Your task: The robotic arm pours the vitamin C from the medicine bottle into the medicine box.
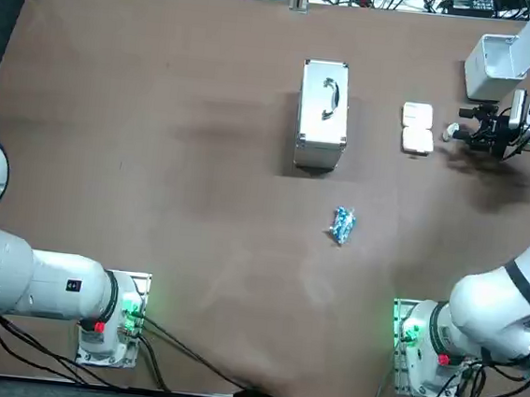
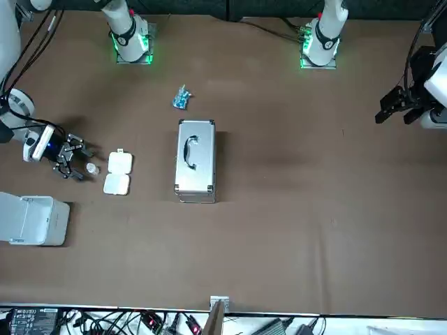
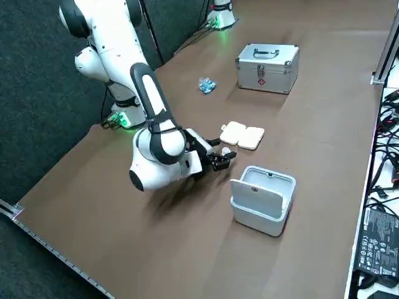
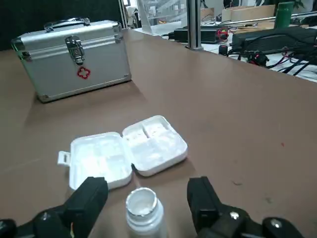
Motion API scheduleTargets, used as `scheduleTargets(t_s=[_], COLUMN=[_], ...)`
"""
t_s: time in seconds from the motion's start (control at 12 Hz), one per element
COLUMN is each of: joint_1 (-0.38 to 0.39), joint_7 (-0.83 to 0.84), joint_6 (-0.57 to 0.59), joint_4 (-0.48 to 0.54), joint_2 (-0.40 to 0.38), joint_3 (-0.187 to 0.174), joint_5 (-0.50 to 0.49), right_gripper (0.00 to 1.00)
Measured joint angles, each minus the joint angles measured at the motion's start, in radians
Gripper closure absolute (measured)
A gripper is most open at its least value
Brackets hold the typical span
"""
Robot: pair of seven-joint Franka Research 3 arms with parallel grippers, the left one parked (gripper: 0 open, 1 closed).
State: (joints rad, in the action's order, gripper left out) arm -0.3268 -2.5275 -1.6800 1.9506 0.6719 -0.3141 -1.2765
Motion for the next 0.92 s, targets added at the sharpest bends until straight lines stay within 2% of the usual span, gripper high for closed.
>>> scheduleTargets(t_s=[0.75,0.92], joint_1=[-0.001,-0.005], joint_7=[-0.068,-0.109], joint_6=[0.014,0.062], joint_4=[-0.02,-0.022], joint_2=[0.064,0.069], joint_3=[0.004,0.004], joint_5=[-0.054,-0.09], right_gripper=[0.0,0.0])
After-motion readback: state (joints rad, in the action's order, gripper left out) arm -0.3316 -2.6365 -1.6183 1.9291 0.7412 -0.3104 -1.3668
